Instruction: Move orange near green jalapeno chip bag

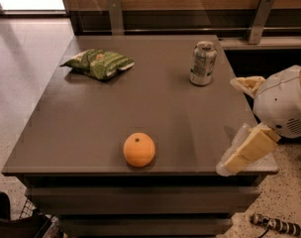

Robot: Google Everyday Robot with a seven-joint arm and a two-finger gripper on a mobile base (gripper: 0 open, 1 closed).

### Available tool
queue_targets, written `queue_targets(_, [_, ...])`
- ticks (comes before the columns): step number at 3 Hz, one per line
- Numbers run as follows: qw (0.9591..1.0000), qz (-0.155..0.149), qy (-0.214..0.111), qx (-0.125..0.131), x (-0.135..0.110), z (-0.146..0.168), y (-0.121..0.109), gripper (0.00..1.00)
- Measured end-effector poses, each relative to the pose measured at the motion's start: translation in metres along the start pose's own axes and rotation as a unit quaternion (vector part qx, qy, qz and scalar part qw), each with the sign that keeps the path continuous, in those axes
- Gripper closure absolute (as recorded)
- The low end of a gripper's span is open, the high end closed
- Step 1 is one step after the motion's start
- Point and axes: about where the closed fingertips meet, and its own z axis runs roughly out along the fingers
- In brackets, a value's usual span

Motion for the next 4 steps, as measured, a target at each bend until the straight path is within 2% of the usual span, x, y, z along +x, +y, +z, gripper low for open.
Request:
queue_targets(1, [0.9917, 0.004, -0.126, -0.027, -0.025, 0.066, 0.019, 0.0])
queue_targets(2, [0.9784, 0.018, -0.198, -0.058, -0.048, 0.091, 0.033, 0.0])
queue_targets(3, [0.9643, 0.035, -0.246, -0.09, -0.057, 0.109, 0.051, 0.0])
queue_targets(4, [0.9505, 0.042, -0.287, -0.111, -0.067, 0.13, 0.067, 0.0])
